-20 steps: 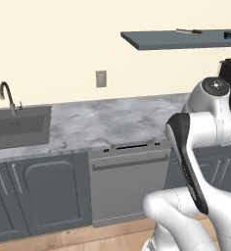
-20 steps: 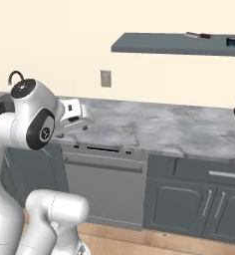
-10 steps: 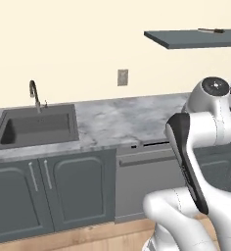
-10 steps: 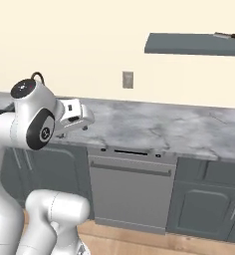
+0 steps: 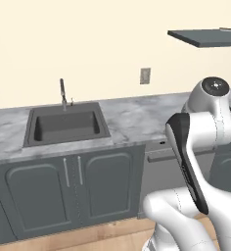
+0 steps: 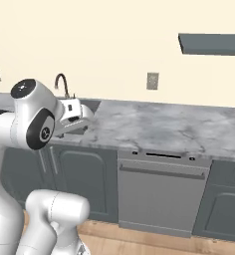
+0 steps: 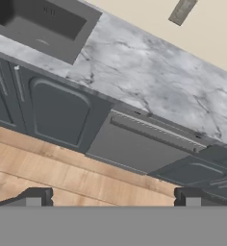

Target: Pick the yogurt and cereal from the counter and place them in the cabinets closest to them.

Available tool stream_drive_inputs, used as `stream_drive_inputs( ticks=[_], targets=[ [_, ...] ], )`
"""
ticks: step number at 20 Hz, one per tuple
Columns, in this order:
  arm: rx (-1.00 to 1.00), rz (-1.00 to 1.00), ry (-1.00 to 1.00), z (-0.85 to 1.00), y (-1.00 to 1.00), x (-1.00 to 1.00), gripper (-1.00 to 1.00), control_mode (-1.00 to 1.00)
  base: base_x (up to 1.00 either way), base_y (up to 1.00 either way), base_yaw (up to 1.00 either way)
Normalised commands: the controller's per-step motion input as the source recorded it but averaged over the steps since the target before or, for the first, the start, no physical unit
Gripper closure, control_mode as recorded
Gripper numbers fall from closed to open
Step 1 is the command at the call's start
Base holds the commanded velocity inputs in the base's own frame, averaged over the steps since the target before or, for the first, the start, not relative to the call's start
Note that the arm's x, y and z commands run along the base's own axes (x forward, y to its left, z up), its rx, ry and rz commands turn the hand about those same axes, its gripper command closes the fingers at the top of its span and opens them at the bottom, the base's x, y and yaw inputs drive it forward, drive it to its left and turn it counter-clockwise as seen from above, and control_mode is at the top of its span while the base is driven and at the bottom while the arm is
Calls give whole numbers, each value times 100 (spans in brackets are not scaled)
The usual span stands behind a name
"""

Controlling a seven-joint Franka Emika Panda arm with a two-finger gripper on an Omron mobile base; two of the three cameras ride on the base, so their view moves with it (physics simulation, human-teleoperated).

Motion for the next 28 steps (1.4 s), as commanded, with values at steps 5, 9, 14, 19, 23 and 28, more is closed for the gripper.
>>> stream_drive_inputs(
  ticks=[5, 9, 14, 19, 23, 28],
  targets=[
    [0, 0, 0, 0, 0, 0, -100, 100, 0, 69, -5],
    [0, 0, 0, 0, 0, 0, -100, 100, 0, 67, -5],
    [0, 0, 0, 0, 0, 0, -100, 100, 0, 67, -5],
    [0, 0, 0, 0, 0, 0, -100, 100, 0, 68, -5],
    [0, 0, 0, 0, 0, 0, -100, 100, 0, 69, -5],
    [0, 0, 0, 0, 0, 0, -100, 100, 0, 70, -5]
  ],
)
